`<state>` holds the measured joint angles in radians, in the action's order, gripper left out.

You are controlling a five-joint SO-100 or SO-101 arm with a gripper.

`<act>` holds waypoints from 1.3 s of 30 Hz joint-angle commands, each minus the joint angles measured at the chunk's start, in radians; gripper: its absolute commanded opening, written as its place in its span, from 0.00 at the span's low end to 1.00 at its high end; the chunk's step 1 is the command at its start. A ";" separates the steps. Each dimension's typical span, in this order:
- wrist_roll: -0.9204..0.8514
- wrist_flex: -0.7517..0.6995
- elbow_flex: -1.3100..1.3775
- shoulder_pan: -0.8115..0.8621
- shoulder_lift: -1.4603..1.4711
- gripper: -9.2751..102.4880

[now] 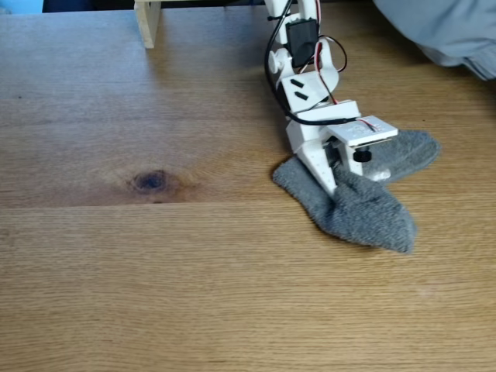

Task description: Clean the area in front of the robot

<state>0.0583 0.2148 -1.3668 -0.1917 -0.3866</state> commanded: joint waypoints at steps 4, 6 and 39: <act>-0.063 -0.164 0.008 0.374 -0.048 0.08; -0.078 -0.244 0.008 0.451 -0.081 0.08; 0.285 -1.180 0.006 -0.106 -0.687 0.08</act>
<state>0.2961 -0.9910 -1.3775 -0.2608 -1.0416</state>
